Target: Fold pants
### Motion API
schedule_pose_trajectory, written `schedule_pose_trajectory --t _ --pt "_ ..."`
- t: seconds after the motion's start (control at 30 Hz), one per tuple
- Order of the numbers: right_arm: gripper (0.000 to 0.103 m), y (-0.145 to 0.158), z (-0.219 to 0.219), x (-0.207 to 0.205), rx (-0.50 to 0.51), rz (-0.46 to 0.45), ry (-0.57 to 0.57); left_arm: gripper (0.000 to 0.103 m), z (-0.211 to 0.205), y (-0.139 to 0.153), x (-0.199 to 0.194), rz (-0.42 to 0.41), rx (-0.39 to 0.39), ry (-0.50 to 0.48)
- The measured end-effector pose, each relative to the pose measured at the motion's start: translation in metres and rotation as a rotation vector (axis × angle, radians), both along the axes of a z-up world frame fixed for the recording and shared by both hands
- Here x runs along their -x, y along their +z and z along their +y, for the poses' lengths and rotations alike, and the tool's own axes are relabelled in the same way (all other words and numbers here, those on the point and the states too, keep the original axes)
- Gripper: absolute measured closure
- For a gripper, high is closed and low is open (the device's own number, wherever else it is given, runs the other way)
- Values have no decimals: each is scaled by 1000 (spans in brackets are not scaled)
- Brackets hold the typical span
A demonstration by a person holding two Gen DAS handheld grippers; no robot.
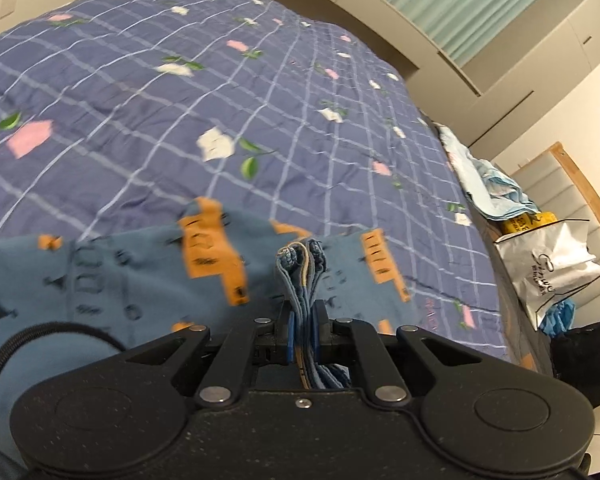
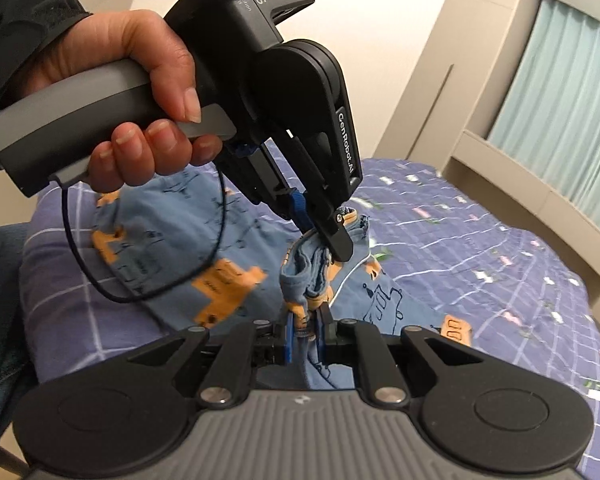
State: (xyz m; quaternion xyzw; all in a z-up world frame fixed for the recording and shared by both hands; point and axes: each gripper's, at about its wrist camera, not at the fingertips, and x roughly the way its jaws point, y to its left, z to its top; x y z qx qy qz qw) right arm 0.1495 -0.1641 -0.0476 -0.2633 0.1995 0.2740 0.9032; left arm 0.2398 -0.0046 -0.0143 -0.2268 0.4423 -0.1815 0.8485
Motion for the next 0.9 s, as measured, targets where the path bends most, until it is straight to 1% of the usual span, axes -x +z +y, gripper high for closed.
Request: schedule_pose_trajectory --t 0.17,0.27,0.33,0.37,0.4,0.43,0.47,0.5,0.53,0.57,0.6,0.63,0.67,0.7,0.73,0.77,0.8,0.83,0.9 --pt "91 -11 14 -2 37 48 21 94 8 -23 2 39 -3 17" --pt "91 -20 16 -6 46 77 17 89 8 -36 0 67 -21 29" --pt "90 -25 18 -8 47 92 10 85 11 -42 0 81 -18 46" --pt "90 -27 17 -9 43 98 6 85 12 -43 0 83 -16 57" --pt "89 -29 17 -10 35 103 4 80 13 -43 0 83 -17 66" --pt "84 -30 17 -9 28 108 2 72 13 -42 0 78 -23 74" --pt "82 -30 16 -9 19 113 3 68 12 -41 1 69 -33 82" --pt "77 -30 15 -10 11 113 4 62 12 -39 1 57 -41 88" --pt "65 -27 11 -8 4 111 3 56 12 -38 1 45 -47 91" --pt "58 -25 8 -8 -4 108 2 52 10 -36 1 28 -61 94" --pt "44 -22 2 -10 -15 102 -4 46 8 -34 0 3 -86 100" --pt "35 -19 -3 -10 -27 94 -8 41 6 -32 0 -23 -115 107" --pt "32 -14 -10 -10 -38 86 -14 39 3 -30 0 -46 -151 117" --pt "26 -10 -17 -11 -49 74 -25 36 1 -29 -1 -58 -176 120" --pt "17 -8 -23 -13 -57 64 -35 32 -1 -29 -1 -66 -194 117" --pt "13 -5 -31 -16 -64 53 -49 31 -4 -29 -2 -73 -222 108" --pt "7 -4 -36 -19 -64 41 -69 30 -8 -30 -3 -78 -266 99" --pt "5 -2 -42 -24 -60 27 -95 30 -13 -32 -4 -85 -313 93" --pt "4 0 -54 -32 -67 11 -135 29 -17 -34 -3 -96 -356 77"
